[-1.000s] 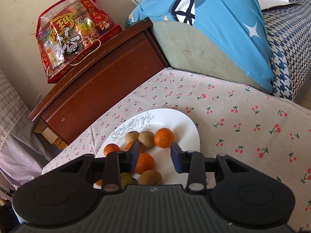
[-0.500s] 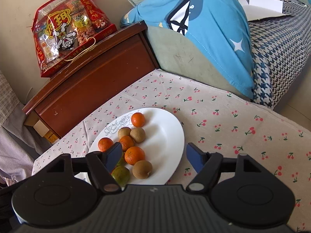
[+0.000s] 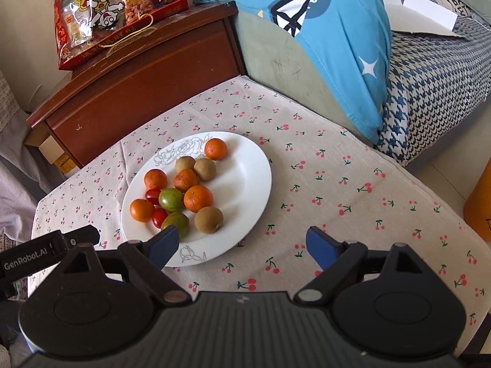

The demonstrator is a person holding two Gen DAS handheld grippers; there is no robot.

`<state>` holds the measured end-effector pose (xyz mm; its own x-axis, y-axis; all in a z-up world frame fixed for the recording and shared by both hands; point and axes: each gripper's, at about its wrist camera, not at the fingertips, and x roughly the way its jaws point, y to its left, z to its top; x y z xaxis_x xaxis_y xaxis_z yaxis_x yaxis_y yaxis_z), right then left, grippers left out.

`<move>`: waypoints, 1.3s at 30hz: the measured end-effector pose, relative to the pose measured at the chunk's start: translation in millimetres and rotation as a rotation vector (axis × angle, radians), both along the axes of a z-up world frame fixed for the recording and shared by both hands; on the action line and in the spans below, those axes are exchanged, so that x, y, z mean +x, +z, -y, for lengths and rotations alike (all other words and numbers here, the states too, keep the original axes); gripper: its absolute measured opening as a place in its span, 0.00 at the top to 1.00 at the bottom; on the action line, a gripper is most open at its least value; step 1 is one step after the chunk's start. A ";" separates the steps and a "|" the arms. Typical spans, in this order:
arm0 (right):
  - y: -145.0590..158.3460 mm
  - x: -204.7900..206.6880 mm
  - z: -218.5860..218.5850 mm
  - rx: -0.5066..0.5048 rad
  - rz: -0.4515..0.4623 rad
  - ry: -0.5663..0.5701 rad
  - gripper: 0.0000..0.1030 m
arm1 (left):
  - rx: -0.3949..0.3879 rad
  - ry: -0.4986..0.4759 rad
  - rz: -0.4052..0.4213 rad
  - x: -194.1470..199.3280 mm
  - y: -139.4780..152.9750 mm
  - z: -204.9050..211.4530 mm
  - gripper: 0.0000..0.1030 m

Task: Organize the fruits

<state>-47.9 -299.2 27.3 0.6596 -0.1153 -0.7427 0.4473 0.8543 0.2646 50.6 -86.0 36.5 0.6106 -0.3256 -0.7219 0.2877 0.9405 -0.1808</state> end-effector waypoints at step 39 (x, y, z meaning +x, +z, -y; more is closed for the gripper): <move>-18.3 32.1 -10.6 -0.084 -0.039 0.048 0.08 | 0.145 0.087 -0.077 4.5 -18.4 19.0 0.11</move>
